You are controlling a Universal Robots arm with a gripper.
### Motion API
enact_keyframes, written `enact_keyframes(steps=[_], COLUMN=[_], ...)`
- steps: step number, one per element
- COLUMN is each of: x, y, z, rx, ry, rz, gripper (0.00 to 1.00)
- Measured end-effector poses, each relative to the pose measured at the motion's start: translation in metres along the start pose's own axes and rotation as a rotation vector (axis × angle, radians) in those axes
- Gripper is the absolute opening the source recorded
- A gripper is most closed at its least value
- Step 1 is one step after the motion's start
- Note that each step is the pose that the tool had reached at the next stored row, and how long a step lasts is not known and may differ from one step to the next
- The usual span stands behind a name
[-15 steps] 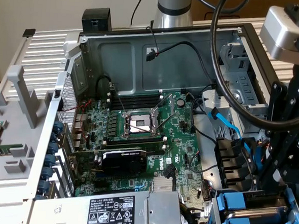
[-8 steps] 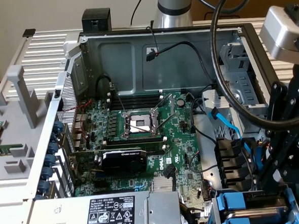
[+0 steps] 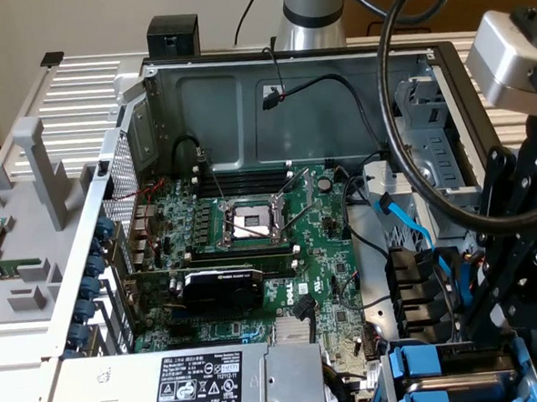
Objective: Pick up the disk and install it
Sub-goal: 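Insert the first disk wire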
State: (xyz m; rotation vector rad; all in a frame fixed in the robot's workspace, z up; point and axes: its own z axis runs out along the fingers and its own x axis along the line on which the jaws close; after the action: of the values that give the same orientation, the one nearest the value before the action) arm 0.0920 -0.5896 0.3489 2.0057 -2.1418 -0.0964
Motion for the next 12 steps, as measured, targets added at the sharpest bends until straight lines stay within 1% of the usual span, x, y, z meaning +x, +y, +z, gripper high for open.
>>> enact_keyframes(steps=[1, 3, 4, 5, 12], x=[-0.0004, -0.0014, -0.0021, -0.0021, -0.002], y=[0.0, 0.0001, 0.0002, 0.0002, 0.0003], z=[-0.0001, -0.0002, -0.0003, -0.0003, -0.0003], rx=[0.0002, 0.0008, 0.001, 0.001, 0.0011], ry=[0.003, 0.0132, 0.0166, 0.0175, 0.0171], rz=[0.001, 0.003, 0.003, 0.004, 0.003], gripper=[0.16, 0.16, 0.16, 0.16, 0.16])
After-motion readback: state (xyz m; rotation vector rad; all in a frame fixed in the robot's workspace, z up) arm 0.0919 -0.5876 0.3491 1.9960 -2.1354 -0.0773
